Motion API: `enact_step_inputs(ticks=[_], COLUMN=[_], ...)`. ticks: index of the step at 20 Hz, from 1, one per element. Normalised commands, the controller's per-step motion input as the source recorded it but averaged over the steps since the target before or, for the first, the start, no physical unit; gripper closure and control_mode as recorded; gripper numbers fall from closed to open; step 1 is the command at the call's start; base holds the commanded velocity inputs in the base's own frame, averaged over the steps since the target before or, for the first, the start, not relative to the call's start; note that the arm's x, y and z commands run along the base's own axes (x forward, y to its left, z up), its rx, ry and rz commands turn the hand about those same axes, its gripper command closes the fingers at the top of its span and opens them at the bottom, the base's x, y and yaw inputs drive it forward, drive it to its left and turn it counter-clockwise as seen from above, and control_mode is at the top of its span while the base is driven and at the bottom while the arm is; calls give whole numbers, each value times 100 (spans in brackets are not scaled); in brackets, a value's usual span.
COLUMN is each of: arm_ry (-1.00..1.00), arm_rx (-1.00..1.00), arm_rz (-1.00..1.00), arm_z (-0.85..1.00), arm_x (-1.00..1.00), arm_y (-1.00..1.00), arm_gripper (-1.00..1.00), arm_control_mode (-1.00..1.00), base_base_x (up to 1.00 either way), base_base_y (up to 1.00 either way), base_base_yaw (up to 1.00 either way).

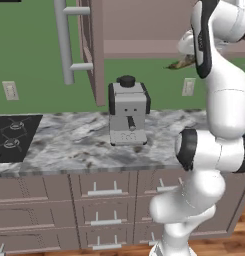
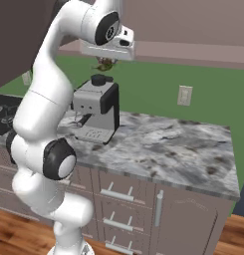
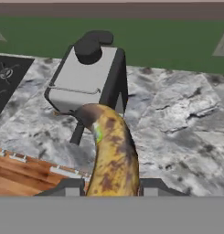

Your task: Pick the bananas from the cabinet and place them in one bowl. Pick the carrot from the sink and place it in the other bowl.

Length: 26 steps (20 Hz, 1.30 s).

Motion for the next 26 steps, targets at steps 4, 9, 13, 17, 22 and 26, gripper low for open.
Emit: enact_step_inputs(ticks=[4,9,13,17,22,26], arm_ry=[0,2,1,0,2,0], arm_rx=[0,-2,-4,-10,-9,0], arm_rz=[12,15,16,22,14,0], arm_z=[-100,-100,-100,-84,-37,0], arm_x=[-100,-100,-99,-79,-47,0], arm_y=[0,2,8,10,5,0], arm_gripper=[100,100,100,100,100,100], arm_control_mode=[-100,-100,-100,-100,100,100], base_base_x=[0,0,0,0,-30,-55], base_base_y=[0,0,0,0,0,-2], base_base_yaw=[0,0,0,0,11,35])
